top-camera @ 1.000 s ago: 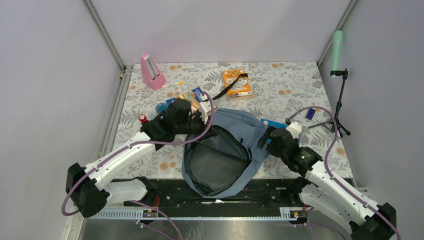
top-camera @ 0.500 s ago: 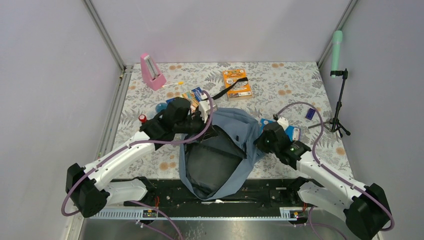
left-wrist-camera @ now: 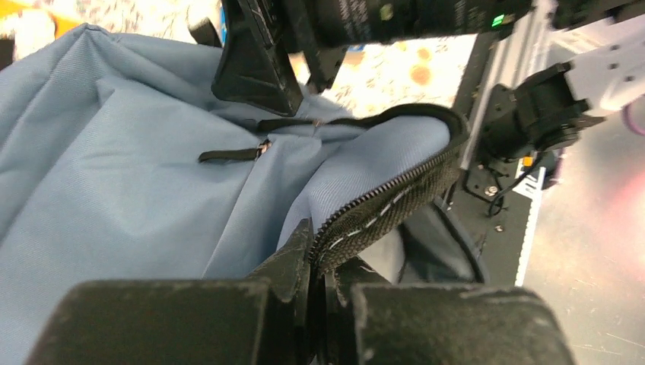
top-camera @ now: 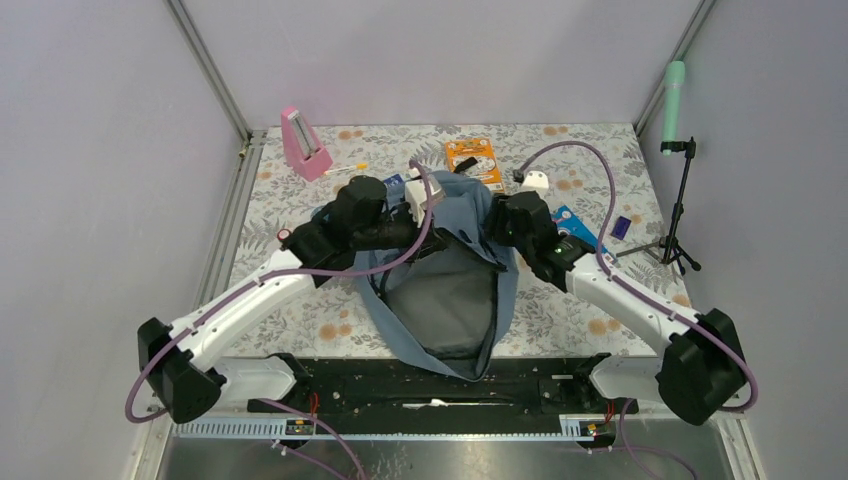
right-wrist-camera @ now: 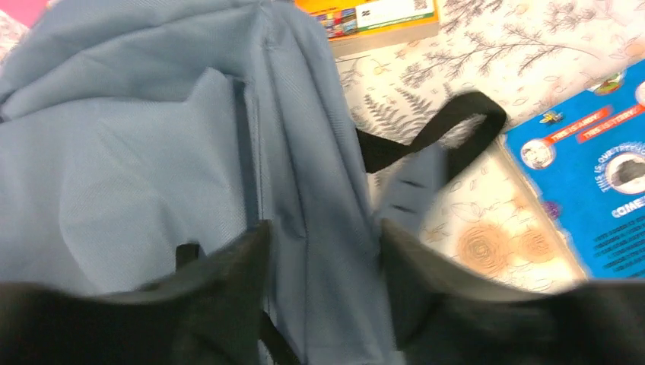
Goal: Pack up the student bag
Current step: Adjust the student bag at the center of the board, then pick up the book from the center of the board.
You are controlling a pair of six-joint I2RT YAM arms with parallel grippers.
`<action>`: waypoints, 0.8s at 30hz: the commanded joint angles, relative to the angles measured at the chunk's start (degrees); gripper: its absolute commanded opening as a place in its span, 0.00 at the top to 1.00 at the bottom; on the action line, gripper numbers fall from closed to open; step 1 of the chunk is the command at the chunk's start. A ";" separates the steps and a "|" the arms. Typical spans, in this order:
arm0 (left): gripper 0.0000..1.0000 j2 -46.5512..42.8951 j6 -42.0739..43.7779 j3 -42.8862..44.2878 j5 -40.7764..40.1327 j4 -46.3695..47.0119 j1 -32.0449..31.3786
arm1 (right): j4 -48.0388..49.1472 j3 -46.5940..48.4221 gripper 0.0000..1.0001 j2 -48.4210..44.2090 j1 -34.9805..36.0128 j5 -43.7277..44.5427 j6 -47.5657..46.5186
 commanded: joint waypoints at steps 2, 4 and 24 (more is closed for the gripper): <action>1.00 3.94 0.03 2.39 -5.89 -0.14 2.09 | -2.01 4.96 0.11 0.21 -1.93 4.36 -5.42; 1.00 5.24 -1.71 2.49 -4.55 -0.28 3.76 | -5.63 5.25 0.02 -1.01 -4.18 4.75 -5.75; 1.00 6.66 -5.42 4.05 -0.98 -4.15 9.31 | -34.24 3.50 0.02 10.79 -26.15 -1.86 -3.10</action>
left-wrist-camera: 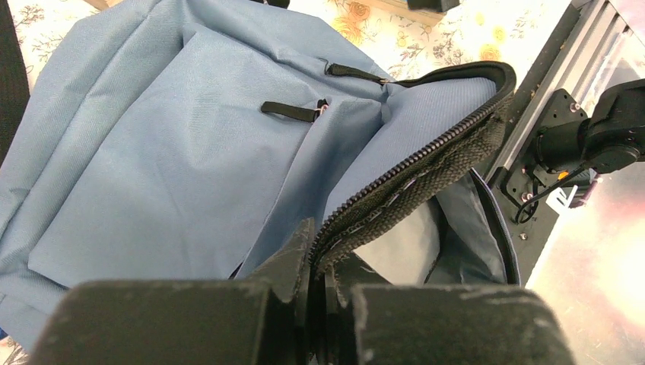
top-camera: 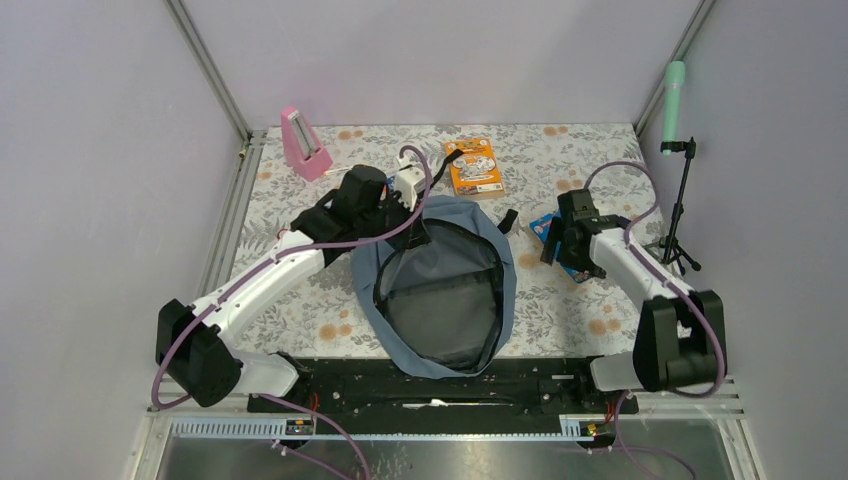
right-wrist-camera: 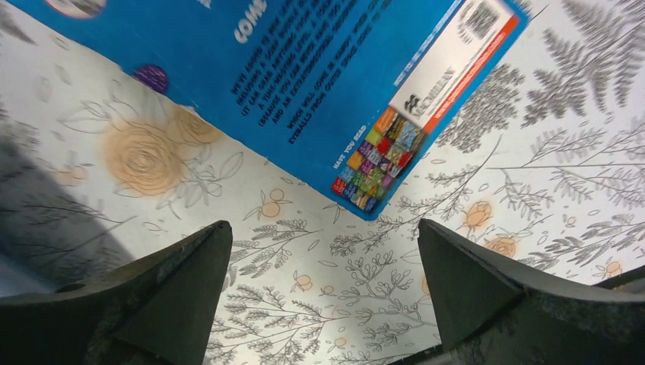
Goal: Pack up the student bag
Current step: Pick up the book from the center of the board.
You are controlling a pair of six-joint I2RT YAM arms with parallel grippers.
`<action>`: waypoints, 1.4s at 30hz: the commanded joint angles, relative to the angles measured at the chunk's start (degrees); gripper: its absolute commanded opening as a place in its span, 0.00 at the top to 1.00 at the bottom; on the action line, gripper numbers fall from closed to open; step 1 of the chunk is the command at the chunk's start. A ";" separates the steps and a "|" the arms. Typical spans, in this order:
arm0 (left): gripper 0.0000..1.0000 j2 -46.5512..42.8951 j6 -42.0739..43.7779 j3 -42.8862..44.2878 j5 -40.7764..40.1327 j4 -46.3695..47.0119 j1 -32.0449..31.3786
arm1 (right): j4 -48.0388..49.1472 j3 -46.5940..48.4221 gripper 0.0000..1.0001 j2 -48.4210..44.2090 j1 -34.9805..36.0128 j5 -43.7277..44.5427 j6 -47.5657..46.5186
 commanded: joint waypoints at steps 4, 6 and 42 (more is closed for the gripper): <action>1.00 -0.79 -2.61 2.67 2.75 3.22 2.18 | -3.46 1.27 0.02 7.42 -0.36 -5.05 -1.70; 1.00 -0.82 -3.33 2.69 3.60 3.39 2.74 | -4.48 1.92 0.02 8.40 -0.34 -2.62 -2.77; 1.00 0.10 -11.25 -0.16 12.84 10.82 9.51 | -5.54 10.79 1.00 22.34 5.59 2.10 -21.91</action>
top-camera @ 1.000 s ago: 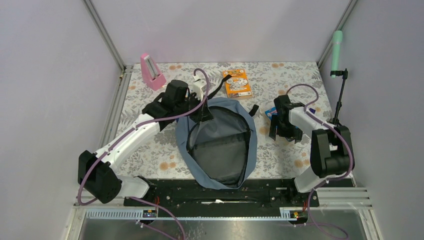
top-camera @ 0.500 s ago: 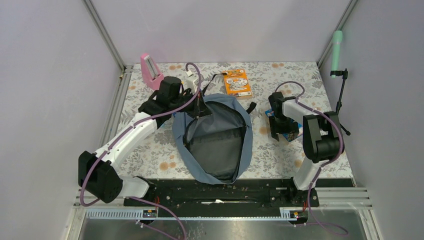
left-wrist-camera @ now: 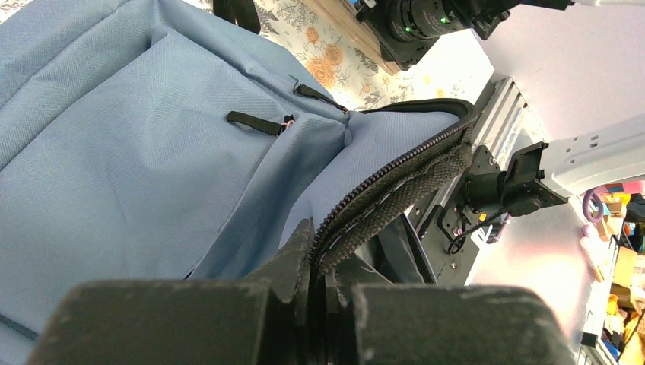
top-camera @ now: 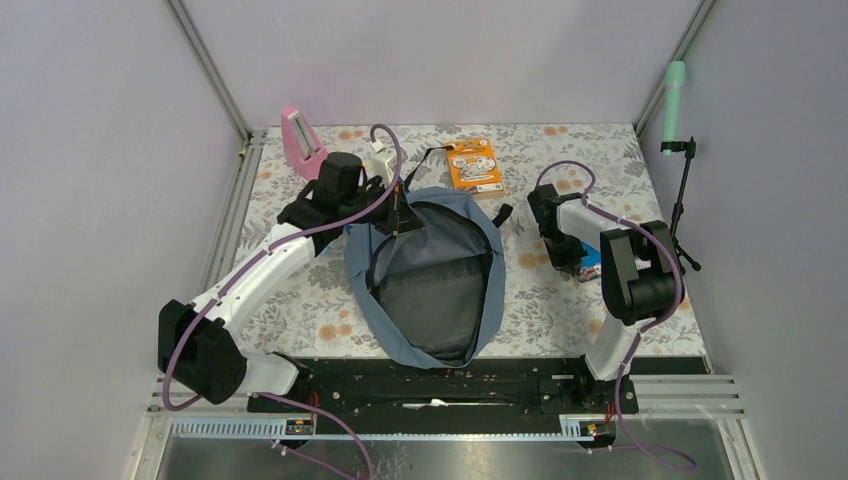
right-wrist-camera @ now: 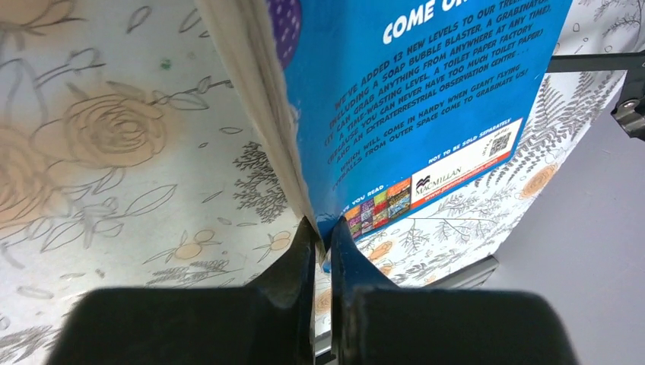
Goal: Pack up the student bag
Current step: Pick up the book from the center of the board.
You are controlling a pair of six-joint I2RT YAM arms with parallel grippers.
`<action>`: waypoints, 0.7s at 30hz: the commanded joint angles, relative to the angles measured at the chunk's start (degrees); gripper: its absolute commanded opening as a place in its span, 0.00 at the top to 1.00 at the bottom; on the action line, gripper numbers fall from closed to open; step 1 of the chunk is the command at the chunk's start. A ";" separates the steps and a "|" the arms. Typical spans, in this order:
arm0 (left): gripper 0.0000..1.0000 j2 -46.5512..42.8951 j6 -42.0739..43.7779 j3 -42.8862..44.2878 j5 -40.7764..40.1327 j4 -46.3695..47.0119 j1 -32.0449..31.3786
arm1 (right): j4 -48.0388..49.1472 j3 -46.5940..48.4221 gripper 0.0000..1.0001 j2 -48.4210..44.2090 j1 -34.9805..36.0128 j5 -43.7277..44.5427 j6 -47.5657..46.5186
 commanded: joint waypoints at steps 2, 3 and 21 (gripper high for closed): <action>1.00 -0.46 -0.47 0.64 1.68 5.28 0.52 | 2.99 -1.06 1.00 -6.40 2.44 -10.42 1.83; 1.00 -0.33 -0.51 0.65 1.71 5.32 0.51 | 2.95 -1.12 1.00 -7.56 2.89 -12.16 2.30; 0.35 1.14 -0.22 1.48 -7.93 1.84 0.15 | 8.03 -9.20 1.00 -28.22 4.50 -33.85 12.18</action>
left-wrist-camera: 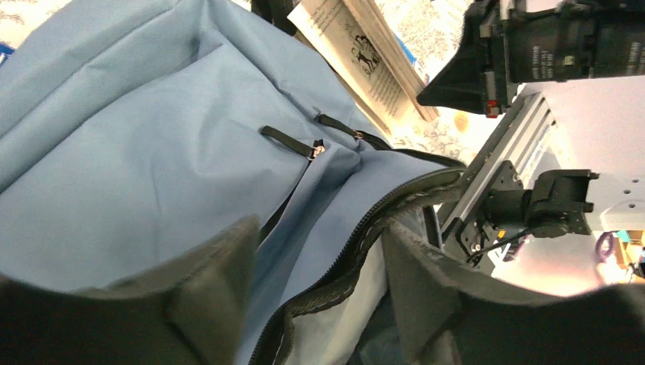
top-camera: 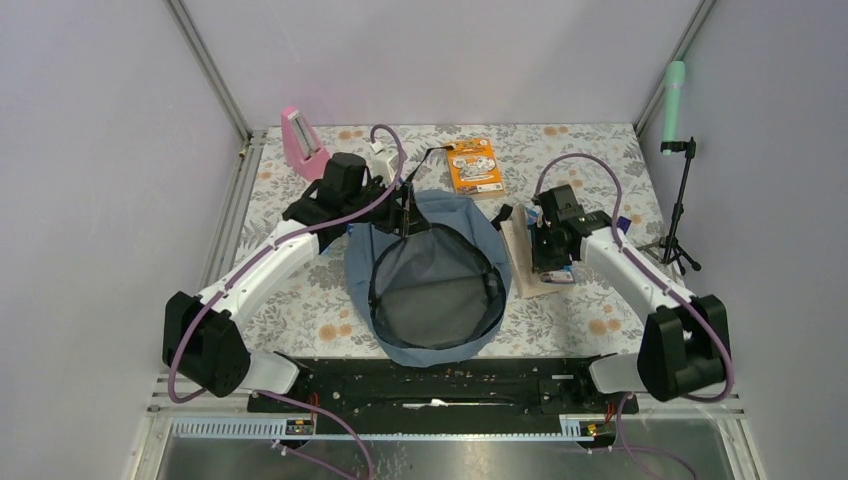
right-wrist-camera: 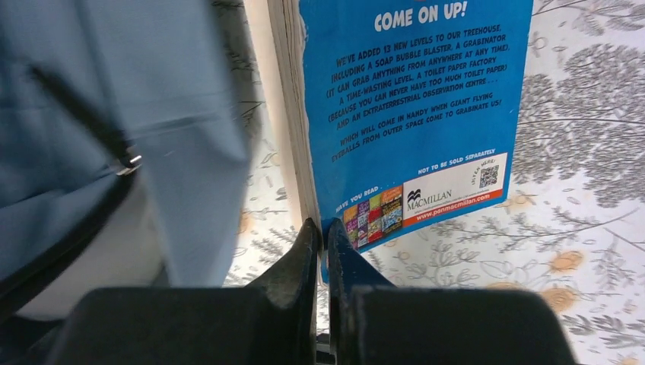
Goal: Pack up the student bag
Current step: Pick up the book from the center of the board.
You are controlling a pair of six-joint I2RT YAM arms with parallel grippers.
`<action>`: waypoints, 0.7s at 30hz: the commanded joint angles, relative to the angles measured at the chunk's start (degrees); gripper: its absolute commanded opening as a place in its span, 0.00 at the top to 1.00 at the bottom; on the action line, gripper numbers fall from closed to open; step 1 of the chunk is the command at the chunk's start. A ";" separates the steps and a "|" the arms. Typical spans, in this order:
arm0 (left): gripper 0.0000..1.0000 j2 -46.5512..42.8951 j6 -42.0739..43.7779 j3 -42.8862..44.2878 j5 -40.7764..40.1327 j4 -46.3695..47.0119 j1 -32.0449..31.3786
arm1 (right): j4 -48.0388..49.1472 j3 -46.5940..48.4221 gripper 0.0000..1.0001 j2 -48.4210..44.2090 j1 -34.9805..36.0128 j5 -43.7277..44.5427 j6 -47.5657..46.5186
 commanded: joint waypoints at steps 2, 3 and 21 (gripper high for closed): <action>0.24 -2.23 2.13 1.65 -6.87 2.52 -0.98 | 6.09 -3.96 1.00 -6.69 0.28 -9.56 4.00; 0.20 -3.13 2.74 2.05 -8.96 2.73 -1.96 | 6.85 -4.49 1.00 -7.41 0.32 -10.19 4.24; 0.17 16.03 -30.37 1.29 -17.13 37.16 -15.32 | 13.70 -9.47 1.00 -12.31 0.28 -14.26 5.02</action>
